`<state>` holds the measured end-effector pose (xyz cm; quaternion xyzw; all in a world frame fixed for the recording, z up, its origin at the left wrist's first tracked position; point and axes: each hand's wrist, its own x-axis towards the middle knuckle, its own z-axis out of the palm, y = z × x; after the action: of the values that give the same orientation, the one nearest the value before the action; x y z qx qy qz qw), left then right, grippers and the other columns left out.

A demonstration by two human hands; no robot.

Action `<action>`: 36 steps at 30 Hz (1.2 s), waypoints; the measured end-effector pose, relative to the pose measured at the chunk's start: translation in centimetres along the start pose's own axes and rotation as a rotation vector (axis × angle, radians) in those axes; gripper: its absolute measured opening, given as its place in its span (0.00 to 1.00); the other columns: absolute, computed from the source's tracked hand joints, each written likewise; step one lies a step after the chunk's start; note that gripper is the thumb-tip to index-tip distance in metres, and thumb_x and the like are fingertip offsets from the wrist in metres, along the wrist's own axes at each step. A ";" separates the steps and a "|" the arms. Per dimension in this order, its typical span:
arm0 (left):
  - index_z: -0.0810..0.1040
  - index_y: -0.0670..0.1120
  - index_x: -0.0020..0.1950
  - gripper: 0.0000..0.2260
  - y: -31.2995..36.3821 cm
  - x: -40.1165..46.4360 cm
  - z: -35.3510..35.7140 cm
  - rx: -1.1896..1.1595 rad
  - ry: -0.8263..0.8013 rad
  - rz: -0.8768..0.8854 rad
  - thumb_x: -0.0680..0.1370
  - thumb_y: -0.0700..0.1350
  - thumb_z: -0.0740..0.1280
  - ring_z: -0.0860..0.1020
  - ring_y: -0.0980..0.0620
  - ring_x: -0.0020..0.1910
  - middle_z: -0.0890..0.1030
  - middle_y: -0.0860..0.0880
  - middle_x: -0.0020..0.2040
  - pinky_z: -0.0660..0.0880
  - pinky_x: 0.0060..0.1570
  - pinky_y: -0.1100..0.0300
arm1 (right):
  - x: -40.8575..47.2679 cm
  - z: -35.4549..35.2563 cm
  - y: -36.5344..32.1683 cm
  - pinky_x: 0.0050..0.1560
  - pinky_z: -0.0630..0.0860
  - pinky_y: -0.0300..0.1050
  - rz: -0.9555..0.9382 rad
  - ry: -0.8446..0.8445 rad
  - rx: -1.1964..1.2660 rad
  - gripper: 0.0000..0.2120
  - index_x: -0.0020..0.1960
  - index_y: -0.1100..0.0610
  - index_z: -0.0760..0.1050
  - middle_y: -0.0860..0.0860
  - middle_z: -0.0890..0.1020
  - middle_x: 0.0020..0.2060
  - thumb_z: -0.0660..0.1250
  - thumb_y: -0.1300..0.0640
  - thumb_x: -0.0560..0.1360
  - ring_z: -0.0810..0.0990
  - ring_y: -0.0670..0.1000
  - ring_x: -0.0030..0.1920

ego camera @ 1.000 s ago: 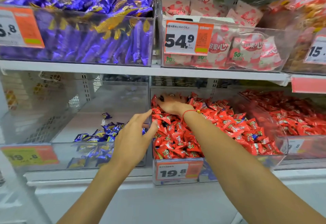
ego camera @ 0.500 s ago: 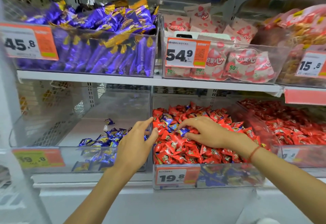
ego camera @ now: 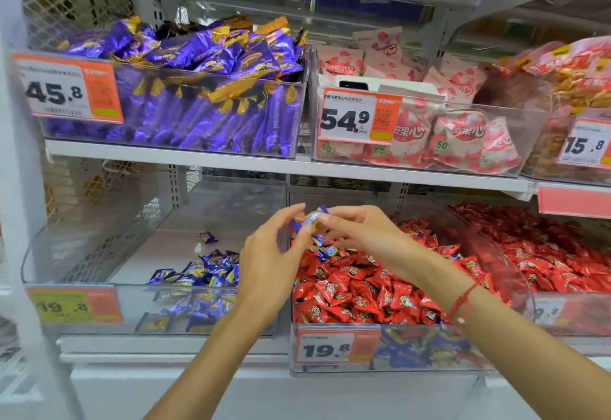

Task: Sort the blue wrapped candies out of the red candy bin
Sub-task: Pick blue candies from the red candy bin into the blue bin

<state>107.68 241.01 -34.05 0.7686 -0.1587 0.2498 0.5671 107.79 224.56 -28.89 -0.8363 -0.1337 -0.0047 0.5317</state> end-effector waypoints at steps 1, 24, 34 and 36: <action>0.81 0.56 0.57 0.09 0.0 0.2 -0.2 -0.073 0.047 -0.021 0.77 0.48 0.69 0.80 0.63 0.49 0.83 0.60 0.48 0.76 0.51 0.64 | 0.6 0.4 -0.1 0.51 0.79 0.39 -0.001 0.008 0.037 0.10 0.57 0.53 0.81 0.50 0.86 0.47 0.65 0.52 0.78 0.83 0.46 0.46; 0.78 0.58 0.57 0.09 -2.2 1.2 -1.5 0.160 -0.246 -0.171 0.79 0.50 0.66 0.78 0.63 0.51 0.81 0.60 0.54 0.77 0.55 0.57 | 7.8 -0.3 5.2 0.58 0.73 0.45 -0.024 -0.034 -0.960 0.19 0.64 0.55 0.77 0.54 0.80 0.61 0.67 0.48 0.76 0.77 0.55 0.61; 0.78 0.57 0.62 0.13 -0.1 1.5 -1.2 -0.044 -0.211 -0.149 0.79 0.55 0.63 0.77 0.65 0.55 0.80 0.61 0.54 0.71 0.56 0.68 | 0.6 -2.0 0.1 0.29 0.70 0.32 0.228 -0.103 0.236 0.09 0.51 0.56 0.81 0.47 0.74 0.30 0.69 0.52 0.75 0.72 0.43 0.29; 0.79 0.59 0.57 0.09 0.7 1.5 -0.8 -0.134 -0.236 -0.172 0.79 0.55 0.64 0.78 0.65 0.54 0.81 0.61 0.52 0.71 0.56 0.70 | -0.2 -1.8 -0.3 0.29 0.69 0.32 0.250 -0.177 0.203 0.10 0.52 0.57 0.80 0.46 0.73 0.28 0.68 0.53 0.76 0.71 0.43 0.27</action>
<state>108.38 241.63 -32.45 0.7640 -0.1743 0.0971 0.6136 107.78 223.07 -27.90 -0.7857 -0.0748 0.1486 0.5958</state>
